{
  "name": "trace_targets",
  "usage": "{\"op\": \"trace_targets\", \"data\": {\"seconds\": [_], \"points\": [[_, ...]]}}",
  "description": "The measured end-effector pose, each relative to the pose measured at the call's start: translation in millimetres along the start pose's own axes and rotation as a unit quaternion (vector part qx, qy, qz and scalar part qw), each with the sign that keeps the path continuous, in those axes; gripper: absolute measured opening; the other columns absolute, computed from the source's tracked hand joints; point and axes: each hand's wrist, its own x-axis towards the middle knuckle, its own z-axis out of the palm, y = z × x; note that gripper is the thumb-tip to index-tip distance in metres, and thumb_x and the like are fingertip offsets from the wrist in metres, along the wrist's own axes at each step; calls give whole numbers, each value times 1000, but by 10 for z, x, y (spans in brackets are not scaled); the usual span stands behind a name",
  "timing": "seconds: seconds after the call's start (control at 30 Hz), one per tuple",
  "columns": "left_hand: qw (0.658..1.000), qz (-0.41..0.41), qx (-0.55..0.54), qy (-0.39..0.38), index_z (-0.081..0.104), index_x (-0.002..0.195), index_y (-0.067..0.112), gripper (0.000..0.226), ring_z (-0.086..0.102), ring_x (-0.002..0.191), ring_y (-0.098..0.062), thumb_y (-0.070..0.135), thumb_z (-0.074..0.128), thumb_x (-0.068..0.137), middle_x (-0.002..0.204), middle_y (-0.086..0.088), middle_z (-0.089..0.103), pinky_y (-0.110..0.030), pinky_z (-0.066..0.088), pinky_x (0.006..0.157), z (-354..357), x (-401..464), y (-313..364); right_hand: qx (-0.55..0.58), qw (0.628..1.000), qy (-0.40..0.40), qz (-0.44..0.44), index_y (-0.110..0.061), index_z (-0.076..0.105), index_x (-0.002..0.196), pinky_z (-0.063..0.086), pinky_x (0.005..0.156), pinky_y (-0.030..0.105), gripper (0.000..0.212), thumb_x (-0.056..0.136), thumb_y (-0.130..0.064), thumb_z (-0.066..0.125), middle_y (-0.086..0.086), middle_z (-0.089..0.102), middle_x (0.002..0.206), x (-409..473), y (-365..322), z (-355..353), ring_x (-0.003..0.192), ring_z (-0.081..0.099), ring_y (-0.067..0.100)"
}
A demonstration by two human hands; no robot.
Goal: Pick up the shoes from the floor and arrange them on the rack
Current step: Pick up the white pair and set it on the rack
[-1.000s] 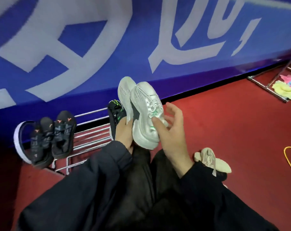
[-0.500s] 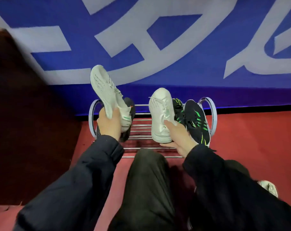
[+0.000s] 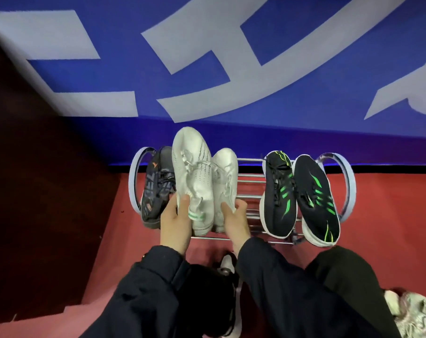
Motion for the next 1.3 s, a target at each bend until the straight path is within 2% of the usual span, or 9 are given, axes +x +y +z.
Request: {"op": "trace_targets", "data": {"seconds": [0.27, 0.4, 0.53, 0.67, 0.73, 0.8, 0.93, 1.13, 1.3], "points": [[998, 51, 23, -21, 56, 137, 22, 42, 55, 128, -10, 41, 44, 101, 133, 6, 63, -45, 41, 112, 65, 13, -124, -57, 998, -25, -29, -24, 52, 123, 53, 94, 36, 39, 97, -52, 58, -7, 70, 116, -7, -32, -11, 108, 67, 17], [998, 29, 29, -55, 59, 134, 13, 35, 59, 123, -13, 26, 45, 105, 129, 0, 66, -40, 44, 110, 157, -5, -195, -82, 996, -40, -7, -33, 63, 129, 48, 108, 42, 51, 98, -65, 39, -17, 66, 127, -22, -83, -269, 119, 60, 9], [997, 11, 4, -70, 65, 122, 9, 34, 62, 118, -24, 28, 42, 106, 116, -5, 71, -41, 46, 103, 389, 32, -133, -41, 995, 80, -43, -34, 69, 102, 52, 100, 51, 44, 94, -65, 38, -7, 74, 105, -221, -109, -409, 105, 69, 19], [989, 30, 75, -123, 62, 128, 18, 51, 61, 119, -17, 52, 41, 96, 123, -1, 68, -40, 46, 105, 569, 110, -194, 2, 996, -11, -85, -38, 61, 120, 60, 78, 42, 23, 101, -47, 53, -1, 75, 108, -460, -145, -445, 97, 74, 20], [979, 70, 133, -139, 68, 102, 21, 36, 64, 96, -16, 44, 40, 100, 100, 1, 70, -37, 49, 87, 638, 132, -197, 10, 997, 16, -76, -33, 58, 125, 59, 58, 38, 25, 101, -33, 57, 5, 75, 107, -449, -132, -416, 86, 76, 25], [965, 134, 189, -120, 52, 72, 26, 35, 53, 75, -24, 31, 35, 102, 74, 2, 56, -38, 42, 70, 688, 138, -209, -13, 992, 96, -85, -29, 62, 126, 61, 67, 42, 29, 99, -31, 52, 3, 75, 107, -360, -118, -388, 92, 75, 26], [887, 129, 432, -94, 64, 112, 25, 27, 43, 120, -28, 25, 43, 94, 125, 2, 59, -42, 43, 96, 684, 65, -217, -100, 981, 153, -72, -25, 57, 138, 51, 100, 45, 47, 96, -37, 40, 4, 71, 125, -209, -139, -360, 115, 65, 31], [790, 106, 592, -119, 38, 133, 35, 57, 31, 130, -28, 36, 60, 80, 138, 2, 44, -46, 31, 99, 682, 7, -300, -113, 969, 212, -57, -26, 41, 123, 51, 86, 46, 21, 103, -33, 41, 6, 66, 94, -224, -182, -509, 93, 64, 37], [835, 21, 536, -122, 46, 129, 26, 41, 44, 119, -30, 26, 59, 90, 131, -1, 46, -48, 45, 94, 634, 51, -259, -127, 973, 184, -61, -27, 42, 116, 56, 82, 53, 17, 102, -35, 44, 3, 62, 81, -211, -77, -656, 86, 64, 38]]}}
